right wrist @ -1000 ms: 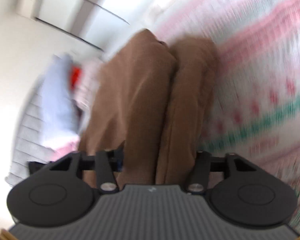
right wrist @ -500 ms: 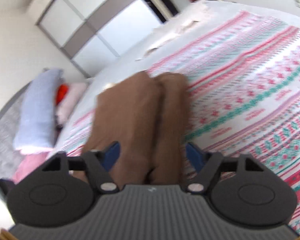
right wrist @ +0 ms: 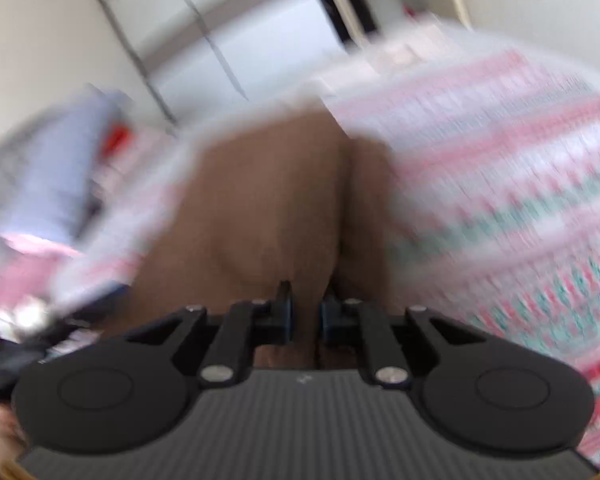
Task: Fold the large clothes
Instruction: 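Lower the folded coat onto the blanket and open both tools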
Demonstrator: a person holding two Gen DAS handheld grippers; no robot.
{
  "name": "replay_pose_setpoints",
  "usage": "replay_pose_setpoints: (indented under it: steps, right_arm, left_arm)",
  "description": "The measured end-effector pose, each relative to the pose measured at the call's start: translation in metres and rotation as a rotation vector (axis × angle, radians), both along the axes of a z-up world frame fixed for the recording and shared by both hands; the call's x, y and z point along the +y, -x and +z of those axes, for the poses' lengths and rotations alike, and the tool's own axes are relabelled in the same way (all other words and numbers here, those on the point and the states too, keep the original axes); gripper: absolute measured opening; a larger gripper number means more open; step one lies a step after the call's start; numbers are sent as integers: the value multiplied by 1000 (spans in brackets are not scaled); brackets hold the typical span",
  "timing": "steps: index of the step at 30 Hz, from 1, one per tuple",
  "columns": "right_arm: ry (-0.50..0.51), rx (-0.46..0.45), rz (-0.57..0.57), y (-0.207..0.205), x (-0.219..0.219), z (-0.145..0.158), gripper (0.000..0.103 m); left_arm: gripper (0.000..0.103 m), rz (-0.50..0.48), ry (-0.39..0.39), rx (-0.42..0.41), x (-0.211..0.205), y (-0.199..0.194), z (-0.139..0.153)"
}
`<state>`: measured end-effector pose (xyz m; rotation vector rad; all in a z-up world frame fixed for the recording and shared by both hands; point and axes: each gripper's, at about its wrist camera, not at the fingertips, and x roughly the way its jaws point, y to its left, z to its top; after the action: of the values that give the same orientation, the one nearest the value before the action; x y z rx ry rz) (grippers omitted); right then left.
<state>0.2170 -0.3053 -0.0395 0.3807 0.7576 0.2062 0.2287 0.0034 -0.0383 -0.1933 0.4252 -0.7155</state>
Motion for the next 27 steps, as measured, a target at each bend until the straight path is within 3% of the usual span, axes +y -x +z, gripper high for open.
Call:
replay_pose_setpoints:
  steps: [1, 3, 6, 10, 13, 15, 19, 21, 27]
  right_arm:
    - [-28, 40, -6, -3, -5, -11, 14]
    - [-63, 34, -8, 0, -10, -9, 16]
    - [-55, -35, 5, 14, -7, 6, 28]
    - [103, -224, 12, 38, 23, 29, 32]
    - [186, -342, 64, 43, 44, 29, 32]
    - [223, -324, 120, 39, 55, 22, 32]
    - [340, -179, 142, 27, 61, -6, 27]
    - [379, -139, 140, 29, 60, -6, 27]
    - [340, -146, 112, 43, 52, 4, 33]
  left_arm:
    - [39, -1, -31, -14, -4, 4, -2]
    - [39, 12, -81, -51, -6, 11, -2]
    - [39, 34, -32, -26, 7, 8, 0]
    - [38, 51, -8, -61, 11, 15, 13]
    - [39, 18, -32, -66, 4, 14, 12]
    - [38, 2, -102, -76, -4, 17, 6]
    - [38, -37, -178, -84, -8, 24, -7]
    - [38, -51, -237, -123, -12, 33, -9]
    - [40, -5, -231, -113, -5, 44, 6]
